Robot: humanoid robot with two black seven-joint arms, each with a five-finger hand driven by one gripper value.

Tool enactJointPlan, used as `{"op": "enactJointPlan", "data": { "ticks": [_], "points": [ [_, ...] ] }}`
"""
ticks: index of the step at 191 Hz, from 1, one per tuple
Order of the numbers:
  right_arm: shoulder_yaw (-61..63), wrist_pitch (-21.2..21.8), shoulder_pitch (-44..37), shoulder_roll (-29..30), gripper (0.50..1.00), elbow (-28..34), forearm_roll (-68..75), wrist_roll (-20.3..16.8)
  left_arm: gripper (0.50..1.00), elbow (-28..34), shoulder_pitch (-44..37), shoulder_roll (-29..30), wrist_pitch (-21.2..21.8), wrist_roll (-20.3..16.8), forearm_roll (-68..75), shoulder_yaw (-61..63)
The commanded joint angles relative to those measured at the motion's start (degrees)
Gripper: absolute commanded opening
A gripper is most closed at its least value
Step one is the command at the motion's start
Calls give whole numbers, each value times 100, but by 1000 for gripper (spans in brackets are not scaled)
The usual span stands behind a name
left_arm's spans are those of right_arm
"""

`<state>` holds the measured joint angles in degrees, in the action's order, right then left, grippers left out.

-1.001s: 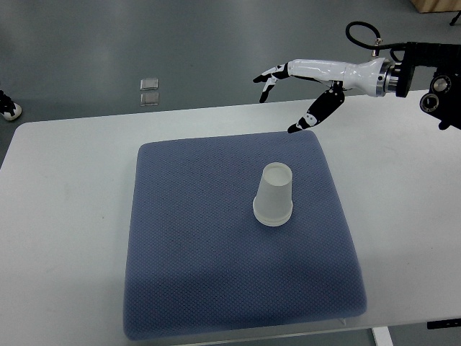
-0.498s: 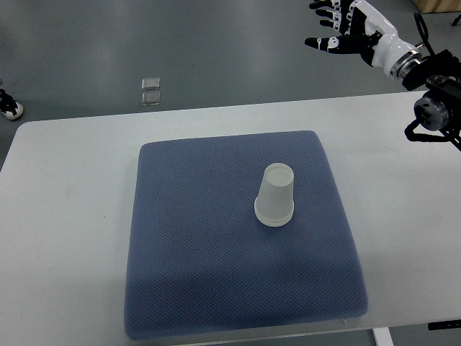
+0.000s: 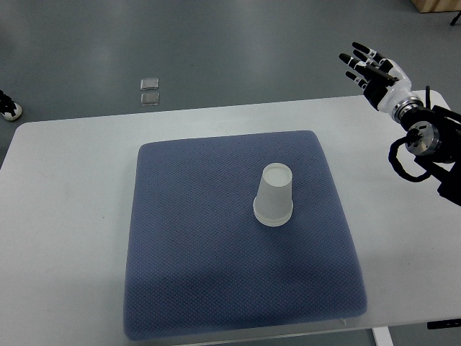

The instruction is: Stack paper cups

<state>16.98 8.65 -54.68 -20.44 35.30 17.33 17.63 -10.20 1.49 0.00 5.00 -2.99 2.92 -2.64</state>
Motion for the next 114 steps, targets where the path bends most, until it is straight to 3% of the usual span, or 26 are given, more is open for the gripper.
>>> {"op": "enactJointPlan", "data": {
  "ticks": [1,37,71,114],
  "points": [
    [25,330,37,49,913,-94,-186,-14,1000,0,0,0,1,0,6,0],
    [78,233,125,110,913,-243,-212,92,1000,0,0,0,1,0,6,0],
    [78,224,186,198,913,-340,-221,487,1000,0,0,0,1,0,-2,0],
    [69,224,195,233,913,-331,-204,513,1000,0,0,0,1,0,-2,0]
  ]
}}
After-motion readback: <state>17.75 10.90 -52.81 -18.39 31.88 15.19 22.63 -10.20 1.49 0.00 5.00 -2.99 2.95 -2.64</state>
